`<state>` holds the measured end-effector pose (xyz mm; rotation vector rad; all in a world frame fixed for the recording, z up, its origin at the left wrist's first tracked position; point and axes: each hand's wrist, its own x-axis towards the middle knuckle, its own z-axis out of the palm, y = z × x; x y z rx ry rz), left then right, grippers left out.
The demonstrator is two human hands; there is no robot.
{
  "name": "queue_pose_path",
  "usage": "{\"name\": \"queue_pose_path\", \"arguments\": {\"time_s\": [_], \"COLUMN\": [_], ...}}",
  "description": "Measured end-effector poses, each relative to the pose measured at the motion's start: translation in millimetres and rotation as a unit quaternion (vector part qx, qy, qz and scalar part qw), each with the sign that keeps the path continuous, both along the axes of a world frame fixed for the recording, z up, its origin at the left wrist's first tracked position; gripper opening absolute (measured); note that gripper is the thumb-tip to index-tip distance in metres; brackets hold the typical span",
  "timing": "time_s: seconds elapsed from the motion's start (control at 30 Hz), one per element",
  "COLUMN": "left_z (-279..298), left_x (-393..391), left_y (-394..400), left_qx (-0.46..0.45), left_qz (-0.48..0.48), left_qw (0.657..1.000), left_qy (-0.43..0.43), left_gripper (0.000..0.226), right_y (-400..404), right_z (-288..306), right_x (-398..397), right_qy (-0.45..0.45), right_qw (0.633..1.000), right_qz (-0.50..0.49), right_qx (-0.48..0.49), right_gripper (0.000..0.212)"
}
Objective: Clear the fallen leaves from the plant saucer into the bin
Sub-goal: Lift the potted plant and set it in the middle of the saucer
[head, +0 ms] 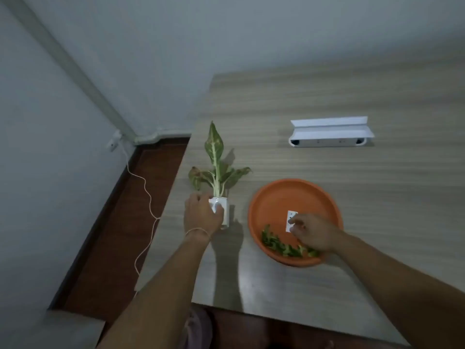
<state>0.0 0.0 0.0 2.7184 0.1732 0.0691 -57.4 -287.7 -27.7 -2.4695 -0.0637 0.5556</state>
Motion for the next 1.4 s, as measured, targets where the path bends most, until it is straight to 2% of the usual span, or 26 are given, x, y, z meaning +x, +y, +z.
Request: {"name": "queue_pose_path", "arguments": {"time_s": [0.1, 0.2, 0.37, 0.47, 0.57, 0.67, 0.8, 1.13, 1.4], "left_z": [-7.8, -18.8, -37.8, -49.6, -48.9, -56.1, -62.6, -73.1, -73.2], "left_x": [9.1, 22.9, 32.8, 31.6, 28.8, 32.4, 33.4, 30.9, 29.3], "left_y": [18.5, 29.0, 37.0, 47.4, 53.3, 59.4, 60.0, 59.8, 58.0], "left_qx": [-0.004, -0.088, -0.168, -0.218, -0.250, -0.265, -0.292, -0.327, -0.327], "left_qz": [0.105, 0.149, 0.102, 0.083, 0.039, 0.022, 0.019, 0.020, 0.012], "left_qw": [0.988, 0.964, 0.956, 0.948, 0.941, 0.939, 0.932, 0.925, 0.929], "left_qy": [0.113, 0.203, 0.219, 0.217, 0.223, 0.219, 0.212, 0.191, 0.172], "left_gripper": [0.071, 0.088, 0.083, 0.078, 0.054, 0.047, 0.047, 0.053, 0.035], "right_y": [22.1, 67.5, 150.5, 189.2, 210.9, 218.9, 223.1, 220.4, 213.3], "right_z": [-5.2, -7.7, -21.1, -27.9, -34.4, -43.9, -49.0, -78.1, -62.6], "right_x": [11.2, 31.4, 57.3, 71.1, 79.4, 89.4, 94.7, 100.1, 95.6], "right_qy": [0.031, 0.015, -0.007, -0.006, 0.002, 0.031, 0.053, 0.064, 0.067], "right_qw": [0.999, 0.996, 0.983, 0.978, 0.967, 0.951, 0.938, 0.933, 0.922], "right_qz": [-0.026, -0.031, -0.072, -0.115, -0.185, -0.231, -0.254, -0.228, -0.225], "right_qx": [0.031, 0.080, 0.169, 0.173, 0.177, 0.204, 0.228, 0.270, 0.309], "right_gripper": [0.032, 0.028, 0.028, 0.046, 0.060, 0.068, 0.051, 0.046, 0.053]}}
